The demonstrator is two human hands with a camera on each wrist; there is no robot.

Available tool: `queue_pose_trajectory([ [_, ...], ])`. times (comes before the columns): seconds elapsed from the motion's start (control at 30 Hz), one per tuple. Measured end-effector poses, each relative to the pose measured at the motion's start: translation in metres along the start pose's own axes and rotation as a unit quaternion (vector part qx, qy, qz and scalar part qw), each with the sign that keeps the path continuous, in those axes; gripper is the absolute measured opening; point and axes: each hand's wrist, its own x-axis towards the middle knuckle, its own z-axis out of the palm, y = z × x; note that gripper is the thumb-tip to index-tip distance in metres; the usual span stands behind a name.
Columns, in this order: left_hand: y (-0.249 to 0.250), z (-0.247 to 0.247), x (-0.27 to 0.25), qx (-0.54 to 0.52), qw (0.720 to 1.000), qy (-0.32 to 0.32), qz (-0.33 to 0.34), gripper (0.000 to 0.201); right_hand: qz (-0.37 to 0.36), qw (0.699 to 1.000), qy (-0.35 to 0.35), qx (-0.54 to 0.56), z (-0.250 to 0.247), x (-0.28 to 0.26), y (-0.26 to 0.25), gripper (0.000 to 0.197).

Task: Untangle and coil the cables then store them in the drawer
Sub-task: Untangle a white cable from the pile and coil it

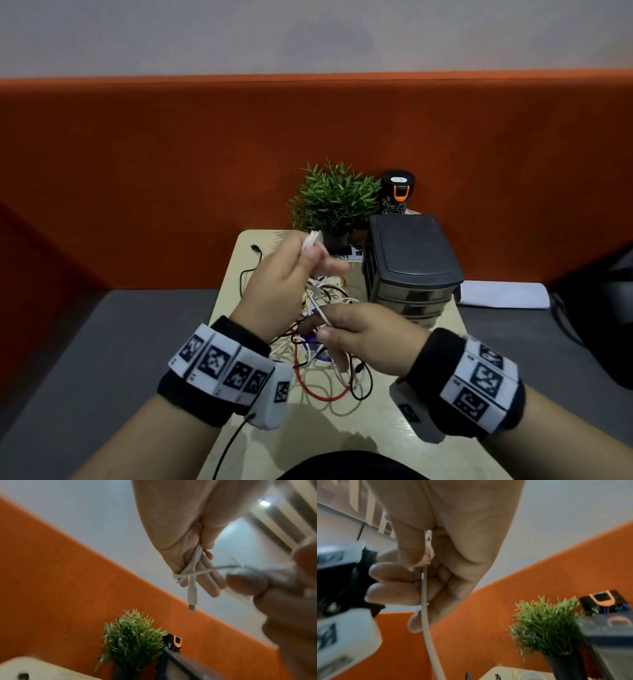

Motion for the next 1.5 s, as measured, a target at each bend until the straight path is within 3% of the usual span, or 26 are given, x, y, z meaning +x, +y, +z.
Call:
queue_pose_trajectory([
  [0.17, -0.009, 0.0, -0.004, 0.208, 0.976, -0.07, 0.008, 0.019, -0.016, 0.997, 0.053, -0.046, -0.026, -0.013, -0.011, 0.01],
  [0.23, -0.005, 0.002, -0.005, 0.215, 0.974, -0.074, 0.013, 0.021, -0.03, 0.997, 0.067, -0.004, -0.034, -0.016, -0.013, 0.017],
  [0.37, 0.002, 0.003, -0.001, 0.133, 0.99, -0.054, 0.015, 0.026, -0.077, 0.989, 0.1, 0.079, -0.037, -0.019, -0.011, 0.016],
  [0.6, 0.005, 0.007, -0.011, -0.088, 0.989, -0.106, -0.062, 0.05, -0.143, 0.957, 0.214, 0.138, -0.054, -0.014, -0.011, 0.012],
  [0.73, 0.011, 0.01, -0.012, -0.169, 0.976, -0.132, -0.041, 0.033, -0.179, 0.924, 0.282, 0.185, -0.057, -0.007, -0.017, 0.003],
  [0.8, 0.013, 0.01, -0.012, -0.231, 0.965, -0.123, -0.032, 0.033, -0.167, 0.921, 0.298, 0.189, -0.052, -0.001, -0.016, 0.014],
  [0.93, 0.015, 0.006, -0.009, -0.306, 0.944, -0.124, 0.003, 0.026, -0.114, 0.927, 0.262, 0.244, -0.031, 0.011, -0.01, 0.025],
  [1.0, 0.016, 0.005, -0.007, -0.317, 0.944, -0.086, 0.011, 0.018, -0.078, 0.941, 0.219, 0.245, -0.02, 0.012, -0.008, 0.031],
  [1.1, 0.019, 0.004, -0.005, -0.321, 0.947, -0.017, 0.011, 0.029, -0.037, 0.968, 0.147, 0.2, -0.004, 0.009, -0.007, 0.037],
  [1.27, 0.019, 0.004, -0.005, -0.29, 0.957, 0.004, 0.016, 0.03, -0.003, 0.994, 0.092, 0.058, 0.002, 0.0, -0.013, 0.03],
  [1.4, 0.013, -0.001, -0.001, -0.145, 0.987, 0.03, 0.067, 0.027, -0.027, 0.996, 0.083, -0.017, -0.001, -0.01, -0.017, 0.023],
  [1.5, 0.005, -0.005, -0.001, 0.02, 0.998, 0.005, 0.063, 0.022, -0.054, 0.989, 0.135, -0.038, -0.014, -0.02, -0.028, 0.015],
])
